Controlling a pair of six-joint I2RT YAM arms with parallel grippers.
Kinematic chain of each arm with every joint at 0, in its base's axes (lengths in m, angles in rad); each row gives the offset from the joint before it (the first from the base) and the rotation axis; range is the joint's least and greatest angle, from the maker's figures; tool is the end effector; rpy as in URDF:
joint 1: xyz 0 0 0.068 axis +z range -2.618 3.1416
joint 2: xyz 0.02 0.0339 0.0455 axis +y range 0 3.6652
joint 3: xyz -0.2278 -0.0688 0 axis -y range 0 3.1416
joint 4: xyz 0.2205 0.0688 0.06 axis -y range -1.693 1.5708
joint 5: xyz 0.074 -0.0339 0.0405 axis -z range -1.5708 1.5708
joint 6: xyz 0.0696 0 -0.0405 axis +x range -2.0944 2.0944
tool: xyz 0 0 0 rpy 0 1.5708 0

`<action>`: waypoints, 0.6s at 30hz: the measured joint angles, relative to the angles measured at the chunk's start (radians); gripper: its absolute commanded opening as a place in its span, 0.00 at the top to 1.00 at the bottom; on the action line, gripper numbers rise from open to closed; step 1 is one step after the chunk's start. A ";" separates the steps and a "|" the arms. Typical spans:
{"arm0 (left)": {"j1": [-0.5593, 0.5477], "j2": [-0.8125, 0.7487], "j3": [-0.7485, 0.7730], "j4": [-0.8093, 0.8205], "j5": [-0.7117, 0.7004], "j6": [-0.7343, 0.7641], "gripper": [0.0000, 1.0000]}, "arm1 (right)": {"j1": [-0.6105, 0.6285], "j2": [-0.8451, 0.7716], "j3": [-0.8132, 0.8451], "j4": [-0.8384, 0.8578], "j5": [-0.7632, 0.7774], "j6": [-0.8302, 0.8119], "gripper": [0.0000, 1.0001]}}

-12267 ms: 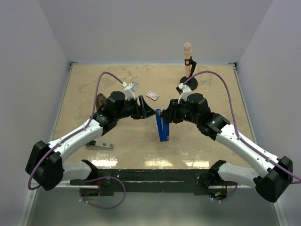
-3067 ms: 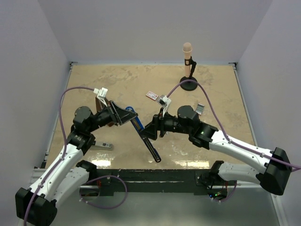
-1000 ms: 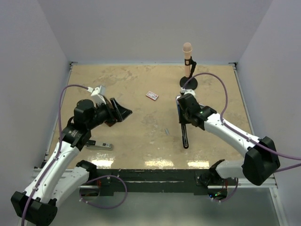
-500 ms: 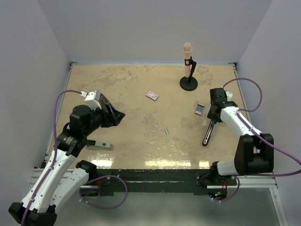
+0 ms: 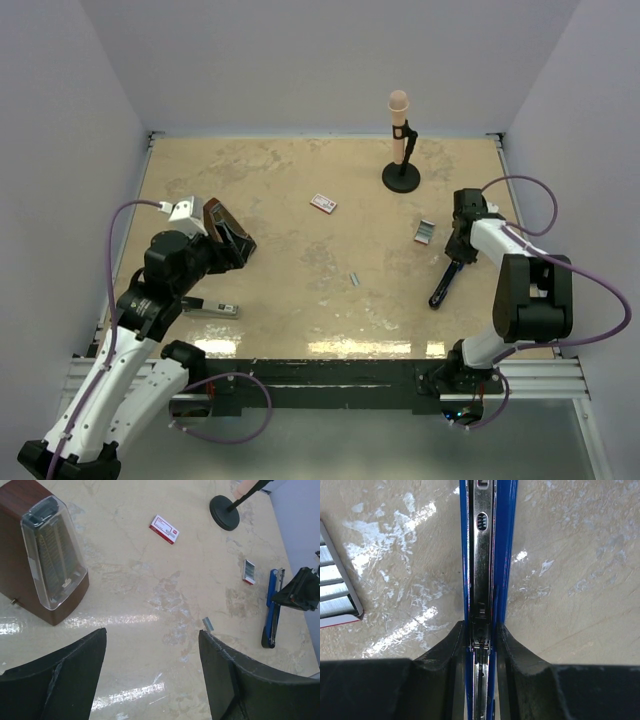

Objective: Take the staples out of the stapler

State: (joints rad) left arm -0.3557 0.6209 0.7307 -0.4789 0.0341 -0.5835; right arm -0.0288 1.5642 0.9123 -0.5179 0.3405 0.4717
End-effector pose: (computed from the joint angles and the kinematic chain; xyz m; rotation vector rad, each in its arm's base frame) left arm 0.1690 -0.0653 0.2780 -0.2037 1.9863 -0.6496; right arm 0.2839 -0.0314 0.1267 0.7488 2.5541 -0.3274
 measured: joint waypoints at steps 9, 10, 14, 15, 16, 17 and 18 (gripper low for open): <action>0.000 0.029 0.000 -0.057 -0.120 -0.032 0.21 | -0.007 -0.008 0.003 0.003 0.001 -0.005 0.50; 0.000 0.037 0.000 -0.071 -0.138 -0.037 0.21 | -0.007 -0.014 0.003 0.003 0.001 -0.007 0.49; 0.000 0.066 0.000 -0.118 -0.209 -0.084 0.22 | -0.002 -0.069 0.004 0.003 -0.010 -0.030 0.48; 0.000 0.067 0.000 -0.129 -0.227 -0.097 0.22 | 0.002 -0.089 0.004 0.006 -0.021 -0.039 0.47; 0.000 0.067 0.001 -0.145 -0.252 -0.117 0.22 | 0.014 -0.111 0.004 0.011 -0.029 -0.048 0.46; 0.000 0.066 0.001 -0.153 -0.266 -0.134 0.22 | 0.025 -0.131 0.004 0.012 -0.041 -0.056 0.45; 0.000 0.066 0.004 -0.167 -0.285 -0.151 0.21 | 0.050 -0.161 0.003 0.023 -0.062 -0.069 0.45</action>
State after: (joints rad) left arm -0.3557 0.6868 0.7345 -0.6456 -0.2504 -0.7341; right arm 0.0212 1.4029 0.9157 -0.4953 0.2783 0.4023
